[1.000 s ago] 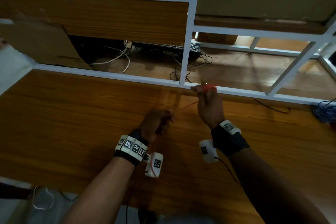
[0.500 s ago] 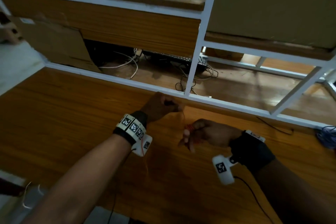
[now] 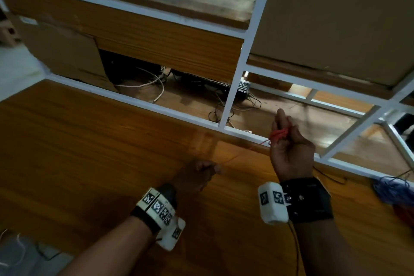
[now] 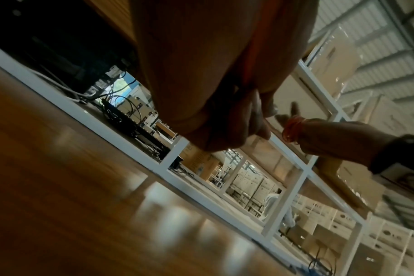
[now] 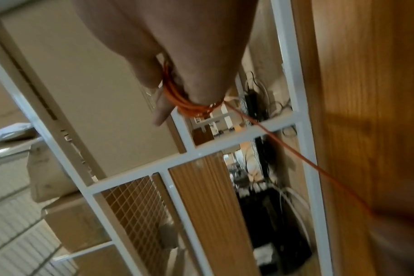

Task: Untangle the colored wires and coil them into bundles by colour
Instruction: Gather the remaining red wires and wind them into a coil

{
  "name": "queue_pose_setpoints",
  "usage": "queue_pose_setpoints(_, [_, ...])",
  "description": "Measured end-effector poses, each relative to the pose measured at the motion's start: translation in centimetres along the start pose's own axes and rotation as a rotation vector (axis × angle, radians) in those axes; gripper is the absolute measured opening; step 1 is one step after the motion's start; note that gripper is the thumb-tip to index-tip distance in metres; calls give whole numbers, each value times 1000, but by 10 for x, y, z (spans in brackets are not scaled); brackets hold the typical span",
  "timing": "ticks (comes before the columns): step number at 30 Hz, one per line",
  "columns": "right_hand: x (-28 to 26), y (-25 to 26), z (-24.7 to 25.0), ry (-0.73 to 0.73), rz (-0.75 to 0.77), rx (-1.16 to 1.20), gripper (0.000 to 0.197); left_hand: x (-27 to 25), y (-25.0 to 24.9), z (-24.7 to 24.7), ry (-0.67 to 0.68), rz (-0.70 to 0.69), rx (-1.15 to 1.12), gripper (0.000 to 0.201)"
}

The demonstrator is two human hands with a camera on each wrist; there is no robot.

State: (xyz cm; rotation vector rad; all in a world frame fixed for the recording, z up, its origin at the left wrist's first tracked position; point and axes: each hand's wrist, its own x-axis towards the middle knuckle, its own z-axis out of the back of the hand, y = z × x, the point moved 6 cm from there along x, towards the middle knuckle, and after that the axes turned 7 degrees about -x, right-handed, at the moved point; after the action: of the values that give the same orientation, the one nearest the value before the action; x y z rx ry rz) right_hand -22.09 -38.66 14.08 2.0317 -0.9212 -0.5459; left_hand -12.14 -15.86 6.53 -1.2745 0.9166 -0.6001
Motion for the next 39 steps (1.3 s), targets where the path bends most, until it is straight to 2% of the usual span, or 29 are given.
queue_pose_setpoints(2, [8,9,19,-71,329,-696,26,-11,9,1,-43,23,101,26])
queue_pose_setpoints(4, [7,6,18,-14,615,-1124,18,-20,20,8,-117,19,219,29])
queue_pose_setpoints(5, [5,1,16,41,685,-1325,18,-25,23,12,-152,9,259,31])
queue_pose_setpoints(7, [2,-20,13,248,621,-1608,18,-30,21,24,-233,-24,272,36])
queue_pose_setpoints(8, [-1,-31,14,385,495,-1698,16,-31,14,31,-276,-46,289,36])
queue_pose_setpoints(10, [-8,-56,21,620,128,-1844,22,-30,-3,49,-339,-96,355,29])
queue_pose_setpoints(12, [-24,-75,24,815,-148,-1891,25,-24,-21,64,-349,-134,429,21])
queue_pose_setpoints(16, [-68,-93,14,1091,-317,-1703,5,-8,-55,85,-369,-248,467,19])
queue_pose_setpoints(18, [-94,-92,0,1212,-441,-1392,22,1,-65,87,-368,-273,406,18])
queue_pose_setpoints(20, [-122,-89,-26,1284,-572,-911,29,11,-65,82,-348,-267,368,17])
queue_pose_setpoints(22, [-138,-84,-57,1217,-685,-386,19,22,-54,71,-331,-235,342,16])
queue_pose_setpoints(25, [-131,-73,-87,980,-708,143,17,31,-33,49,-304,-167,276,16])
queue_pose_setpoints(27, [-112,-53,-91,747,-651,361,21,29,-21,31,-282,-172,284,18])
queue_pose_setpoints(29, [-80,-32,-76,460,-499,453,26,24,-4,14,-234,-130,196,14])
queue_pose_setpoints(30, [-65,-22,-65,334,-411,454,27,23,6,4,-160,-82,128,14])
queue_pose_setpoints(32, [-38,-13,-40,155,-249,348,29,19,21,-17,16,31,-3,14])
queue_pose_setpoints(33, [-23,-12,-21,57,-142,200,27,17,24,-22,58,69,-35,19])
queue_pose_setpoints(35, [-5,-2,14,-121,130,-358,26,13,26,-21,70,108,-28,26])
queue_pose_setpoints(36, [-1,4,27,-161,252,-652,27,10,23,-18,60,108,5,24])
queue_pose_setpoints(37, [2,7,36,-161,322,-890,29,6,20,-11,32,106,55,21])
queue_pose_setpoints(39, [3,4,46,-22,340,-1257,21,0,13,11,-63,87,187,19])
